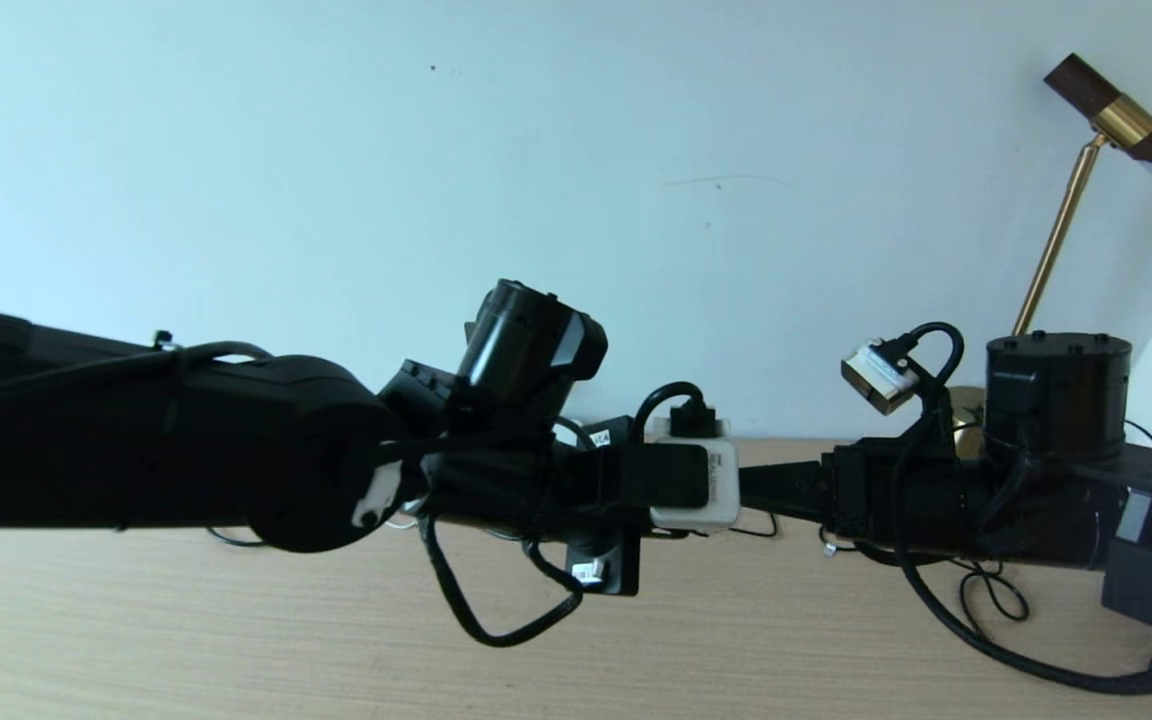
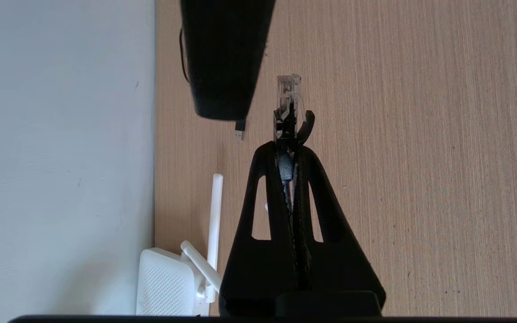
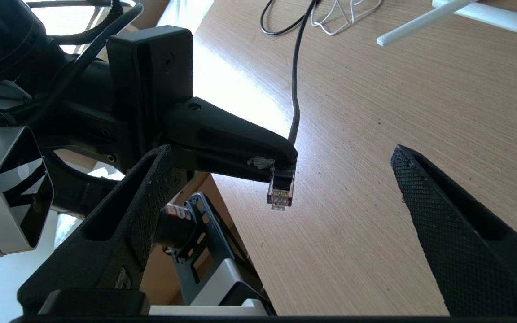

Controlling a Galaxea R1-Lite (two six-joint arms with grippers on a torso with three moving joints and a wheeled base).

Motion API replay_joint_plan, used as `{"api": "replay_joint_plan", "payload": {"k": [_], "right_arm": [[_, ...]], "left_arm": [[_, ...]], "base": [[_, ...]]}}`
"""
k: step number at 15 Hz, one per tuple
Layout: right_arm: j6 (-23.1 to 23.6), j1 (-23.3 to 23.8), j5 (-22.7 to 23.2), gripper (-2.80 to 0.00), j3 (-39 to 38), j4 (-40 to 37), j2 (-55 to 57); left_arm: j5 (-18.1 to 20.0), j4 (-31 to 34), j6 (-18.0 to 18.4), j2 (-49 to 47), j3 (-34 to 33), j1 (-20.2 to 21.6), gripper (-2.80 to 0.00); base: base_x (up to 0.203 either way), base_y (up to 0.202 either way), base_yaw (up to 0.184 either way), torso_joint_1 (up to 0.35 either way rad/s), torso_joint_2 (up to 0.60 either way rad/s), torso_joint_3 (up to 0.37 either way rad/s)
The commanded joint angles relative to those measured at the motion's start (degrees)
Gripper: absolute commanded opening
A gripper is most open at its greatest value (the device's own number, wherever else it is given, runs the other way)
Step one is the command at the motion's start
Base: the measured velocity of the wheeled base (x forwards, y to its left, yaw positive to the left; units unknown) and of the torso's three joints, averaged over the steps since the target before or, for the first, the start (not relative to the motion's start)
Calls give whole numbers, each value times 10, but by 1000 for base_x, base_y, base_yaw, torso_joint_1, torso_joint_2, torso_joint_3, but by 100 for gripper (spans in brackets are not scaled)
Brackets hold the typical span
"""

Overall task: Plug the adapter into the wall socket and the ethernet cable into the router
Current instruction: Hand it to the other hand

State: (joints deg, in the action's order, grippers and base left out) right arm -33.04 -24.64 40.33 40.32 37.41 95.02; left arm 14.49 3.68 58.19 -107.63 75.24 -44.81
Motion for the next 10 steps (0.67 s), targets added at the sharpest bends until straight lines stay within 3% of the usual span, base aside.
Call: {"api": "replay_joint_plan", "payload": {"k": [1,10], "right_arm": [[-2,-3,3,0,-11,9,2],[-2,-8,7,0,-36,40,10]], "left_arm": [[1,0,3,4,0,-3,-280],[-1,0,4,7,-1,-3,-280]], "base": [[0,0,0,0,0,0],[0,0,0,0,0,0]]}}
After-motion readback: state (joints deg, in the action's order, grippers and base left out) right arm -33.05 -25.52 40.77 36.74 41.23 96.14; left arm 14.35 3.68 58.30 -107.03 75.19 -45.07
